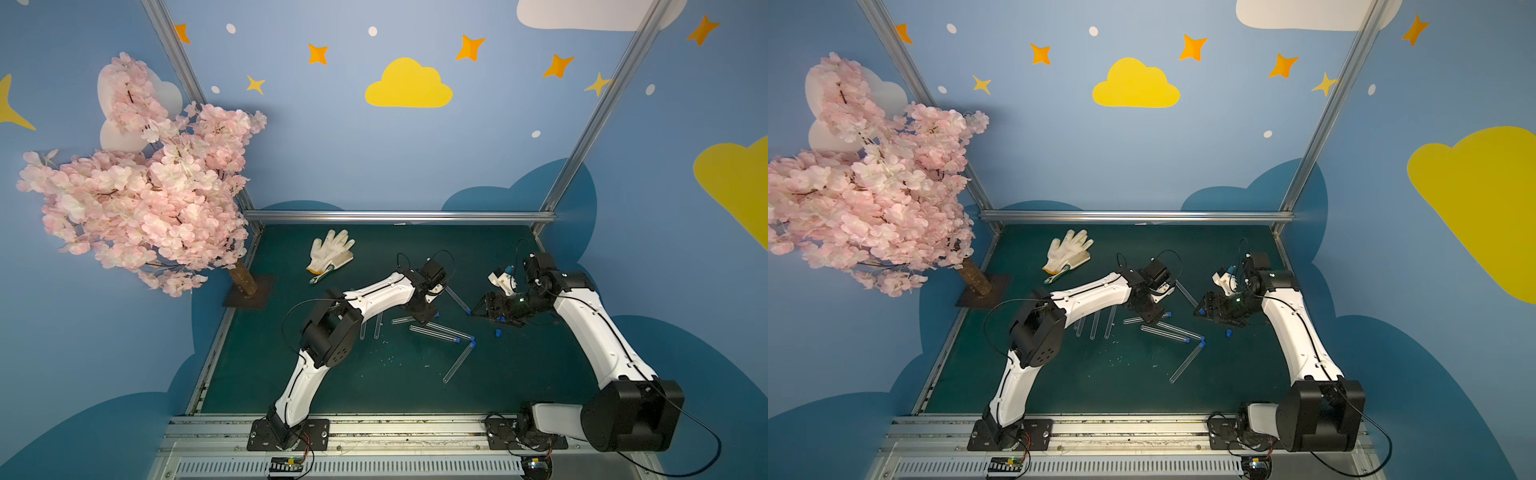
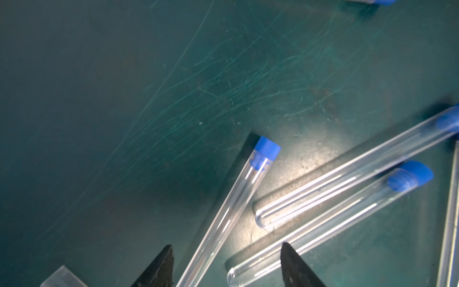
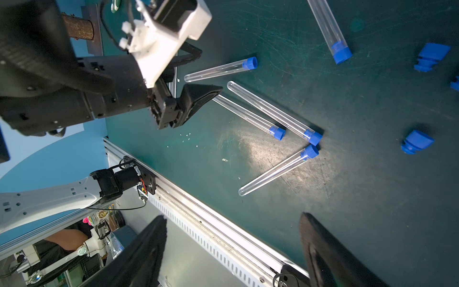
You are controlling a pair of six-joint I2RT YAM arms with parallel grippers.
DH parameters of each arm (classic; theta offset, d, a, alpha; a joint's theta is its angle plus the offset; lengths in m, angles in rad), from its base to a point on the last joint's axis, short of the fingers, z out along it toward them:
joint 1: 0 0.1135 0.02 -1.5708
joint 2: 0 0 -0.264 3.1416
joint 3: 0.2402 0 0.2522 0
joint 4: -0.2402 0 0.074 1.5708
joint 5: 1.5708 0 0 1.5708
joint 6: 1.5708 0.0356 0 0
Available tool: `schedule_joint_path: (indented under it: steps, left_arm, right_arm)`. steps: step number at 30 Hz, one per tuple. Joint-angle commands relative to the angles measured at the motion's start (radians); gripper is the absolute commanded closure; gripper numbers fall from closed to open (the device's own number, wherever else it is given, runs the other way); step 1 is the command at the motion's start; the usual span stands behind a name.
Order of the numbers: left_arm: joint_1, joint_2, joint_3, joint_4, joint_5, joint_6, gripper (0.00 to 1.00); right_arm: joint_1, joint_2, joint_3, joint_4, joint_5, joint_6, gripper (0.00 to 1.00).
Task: Remove stoppers from test tubes
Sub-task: Pick up the test tube at the center of the board.
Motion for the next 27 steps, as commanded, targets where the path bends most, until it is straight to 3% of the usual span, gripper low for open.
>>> schedule_joint_path:
  steps: [1, 27]
  left_arm:
    - [0.013, 0.014, 0.024, -0.02, 0.013, 0.024, 0.33]
    - [0.03, 0.08, 0.041, -0.055, -0.015, 0.157, 0.44]
  right_arm:
    - [-0.002, -0.024, -0.007, -0.032, 0.006, 0.004, 0.16]
    - [-0.006, 0.02, 0.031, -0.033, 0.001, 0.001, 0.16]
